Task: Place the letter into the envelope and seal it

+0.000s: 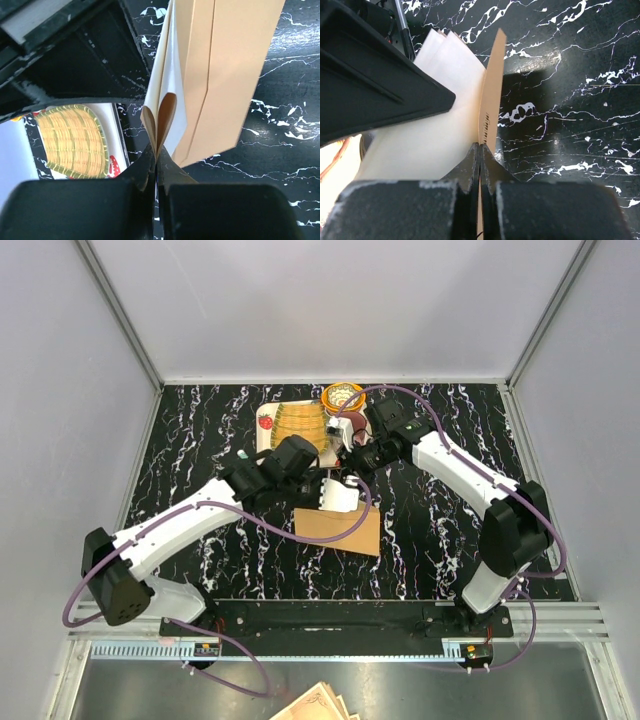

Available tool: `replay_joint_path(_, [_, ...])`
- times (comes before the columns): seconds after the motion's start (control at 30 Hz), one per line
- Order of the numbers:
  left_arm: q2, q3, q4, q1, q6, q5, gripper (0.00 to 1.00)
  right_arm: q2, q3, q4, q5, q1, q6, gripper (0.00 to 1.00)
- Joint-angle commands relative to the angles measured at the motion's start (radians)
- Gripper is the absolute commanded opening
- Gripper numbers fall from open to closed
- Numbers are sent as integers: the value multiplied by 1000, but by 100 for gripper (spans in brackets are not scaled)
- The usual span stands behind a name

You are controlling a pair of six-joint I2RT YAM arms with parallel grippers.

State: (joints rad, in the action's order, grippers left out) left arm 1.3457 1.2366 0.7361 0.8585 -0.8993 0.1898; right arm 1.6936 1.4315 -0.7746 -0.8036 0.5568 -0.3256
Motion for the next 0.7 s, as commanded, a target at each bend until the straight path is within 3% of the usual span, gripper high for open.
replay_joint_path(0.0, [10,12,-49,20,25,-12,0,-46,-8,51,-54,5,43,0])
replay_joint_path(0.67, [21,-120,-43,57,5,2,0,-61,-40,63,-112,5,62,0])
